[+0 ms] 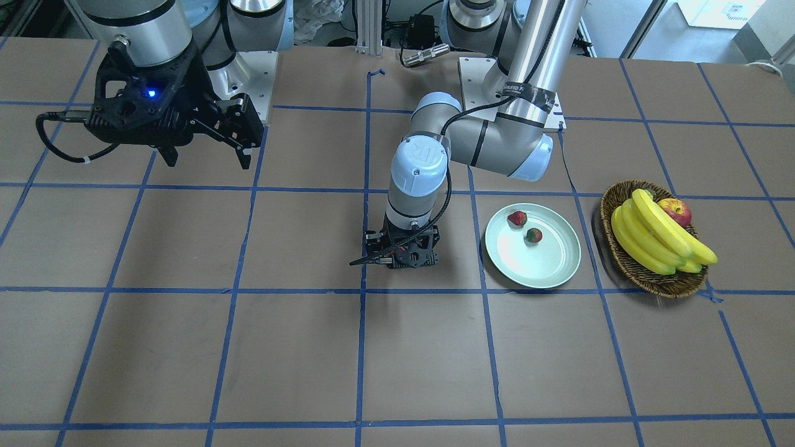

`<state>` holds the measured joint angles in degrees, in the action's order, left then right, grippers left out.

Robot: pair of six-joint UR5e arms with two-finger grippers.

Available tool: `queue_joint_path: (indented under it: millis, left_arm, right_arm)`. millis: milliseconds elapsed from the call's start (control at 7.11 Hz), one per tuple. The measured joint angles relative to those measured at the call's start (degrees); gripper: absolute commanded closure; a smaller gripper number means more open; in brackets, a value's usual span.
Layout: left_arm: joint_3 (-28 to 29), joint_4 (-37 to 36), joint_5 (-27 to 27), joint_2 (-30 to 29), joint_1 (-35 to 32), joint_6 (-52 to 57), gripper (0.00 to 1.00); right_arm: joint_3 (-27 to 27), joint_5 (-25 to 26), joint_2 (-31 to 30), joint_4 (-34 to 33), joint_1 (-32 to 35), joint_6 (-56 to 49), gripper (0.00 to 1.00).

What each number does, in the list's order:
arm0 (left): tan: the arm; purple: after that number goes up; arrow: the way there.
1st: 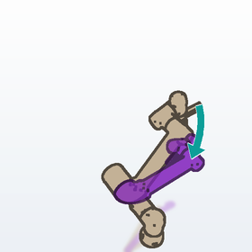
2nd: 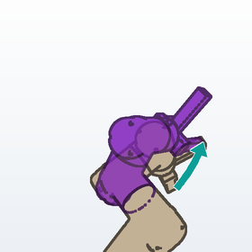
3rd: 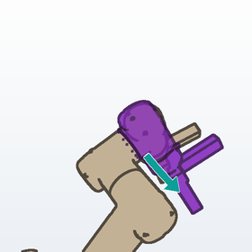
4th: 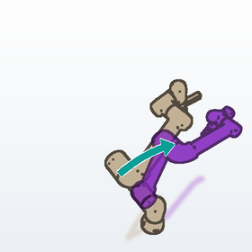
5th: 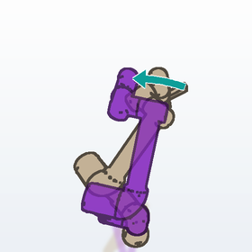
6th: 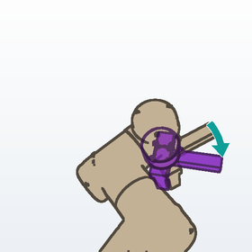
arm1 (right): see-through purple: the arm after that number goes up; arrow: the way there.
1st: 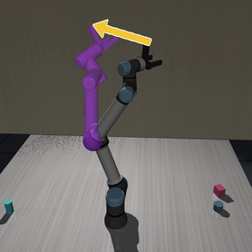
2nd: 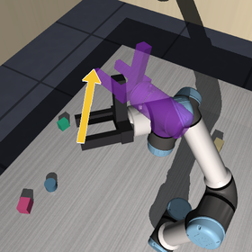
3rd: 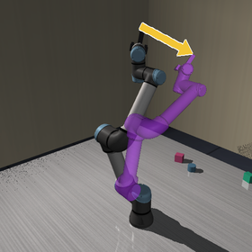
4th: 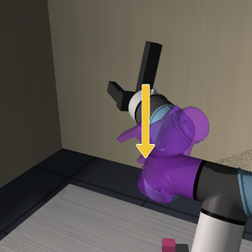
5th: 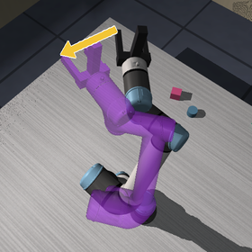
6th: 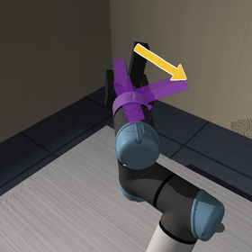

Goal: Collect all strawberries into plate
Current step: 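Move the left gripper to the last strawberry and grasp it, then lower the last strawberry onto the plate and open the left gripper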

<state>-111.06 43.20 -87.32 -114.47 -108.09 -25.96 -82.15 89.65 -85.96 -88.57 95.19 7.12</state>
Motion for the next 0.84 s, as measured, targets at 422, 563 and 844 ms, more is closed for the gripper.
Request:
queue_joint_path:
  millis: [422, 563, 844]
  left_arm:
    - [0.1, 0.2, -0.5, 0.9, -0.1, 0.7, 0.91]
    - [0.1, 1.4, -2.4, 2.1, 0.1, 2.1, 0.91]
    - [-0.3, 8.0, -8.6, 5.6, 2.3, 5.8, 0.9]
  right_arm:
    - [0.0, 0.0, 0.0, 0.0, 0.0, 0.0, 0.0]
    - [0.1, 0.0, 0.0, 0.0, 0.0, 0.0, 0.0]
    - [0.0, 0.0, 0.0, -0.1, 0.0, 0.0, 0.0]
